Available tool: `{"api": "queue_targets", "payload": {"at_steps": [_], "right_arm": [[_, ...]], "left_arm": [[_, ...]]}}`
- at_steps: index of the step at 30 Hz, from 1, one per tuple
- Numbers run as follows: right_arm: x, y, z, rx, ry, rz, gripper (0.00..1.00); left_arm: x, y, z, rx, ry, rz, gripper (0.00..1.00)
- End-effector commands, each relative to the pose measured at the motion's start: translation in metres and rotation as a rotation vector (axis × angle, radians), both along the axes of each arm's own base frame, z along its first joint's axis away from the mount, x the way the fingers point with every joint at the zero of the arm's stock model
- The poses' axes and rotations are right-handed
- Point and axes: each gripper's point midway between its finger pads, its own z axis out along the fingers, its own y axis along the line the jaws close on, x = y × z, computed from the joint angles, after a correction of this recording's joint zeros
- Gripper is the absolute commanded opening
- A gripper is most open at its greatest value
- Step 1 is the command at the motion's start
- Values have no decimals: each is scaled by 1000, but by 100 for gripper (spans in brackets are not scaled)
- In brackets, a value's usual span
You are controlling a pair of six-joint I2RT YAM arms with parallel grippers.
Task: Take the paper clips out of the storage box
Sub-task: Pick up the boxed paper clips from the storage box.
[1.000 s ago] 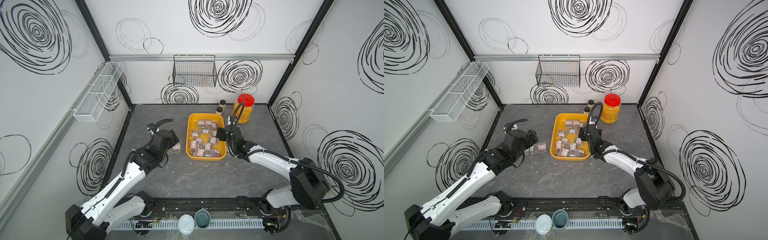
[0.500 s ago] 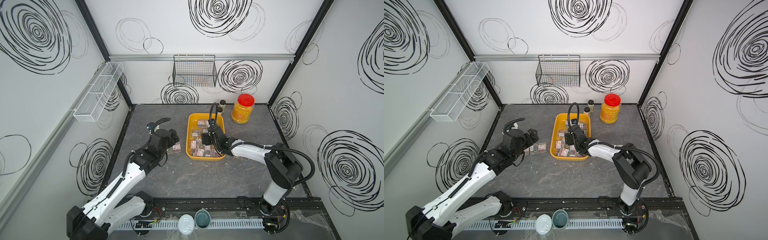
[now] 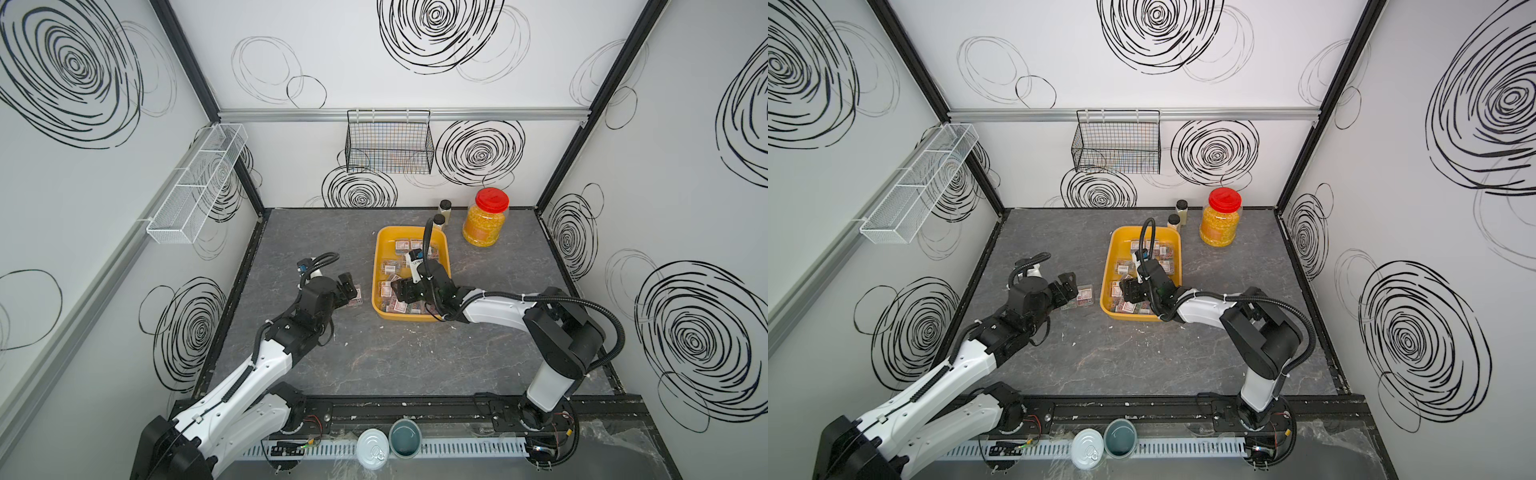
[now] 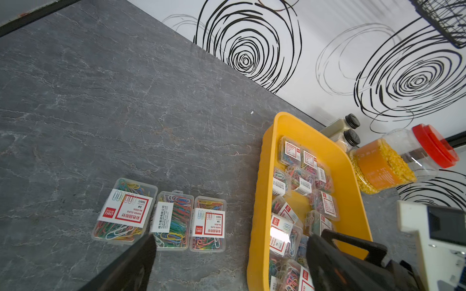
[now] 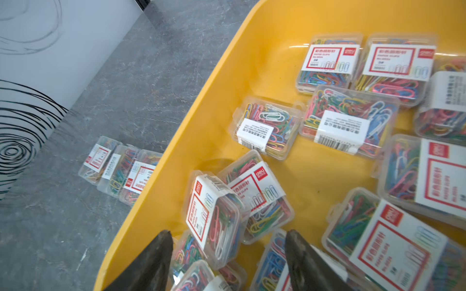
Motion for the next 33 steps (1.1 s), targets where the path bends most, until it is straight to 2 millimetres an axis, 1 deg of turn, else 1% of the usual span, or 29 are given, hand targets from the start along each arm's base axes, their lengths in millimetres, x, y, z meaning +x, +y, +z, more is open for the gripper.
{"api": "queue_targets", "payload": {"at_steps": [1,4,5,11,14,17,20,23,26,33], "right_arm": [[-1,11,7,70,-1,31,67],[0,17,6,80,6,48,64],[1,18,3,75,12,47,63],[4,24,-7,75,24,59,58],[7,26,-13,66,34,59,55],[6,28,-16,69,37,67,49],[5,29,-14,77,32,75,44],[5,30,-13,83,29,81,43],[5,32,-15,81,36,85,44],[6,37,-16,106,51,100,46]], "left_arm": [[9,2,16,-4,-100,2,97],[10,5,14,1,-115,9,98],[11,6,16,-1,-129,7,99],[14,2,22,14,-208,-28,99],[13,5,24,19,-226,-18,99],[12,12,25,37,-226,1,99],[11,21,23,77,-211,20,99],[9,35,19,109,-184,43,99],[4,52,15,143,-160,82,99],[-17,89,6,227,-115,186,99]]}}
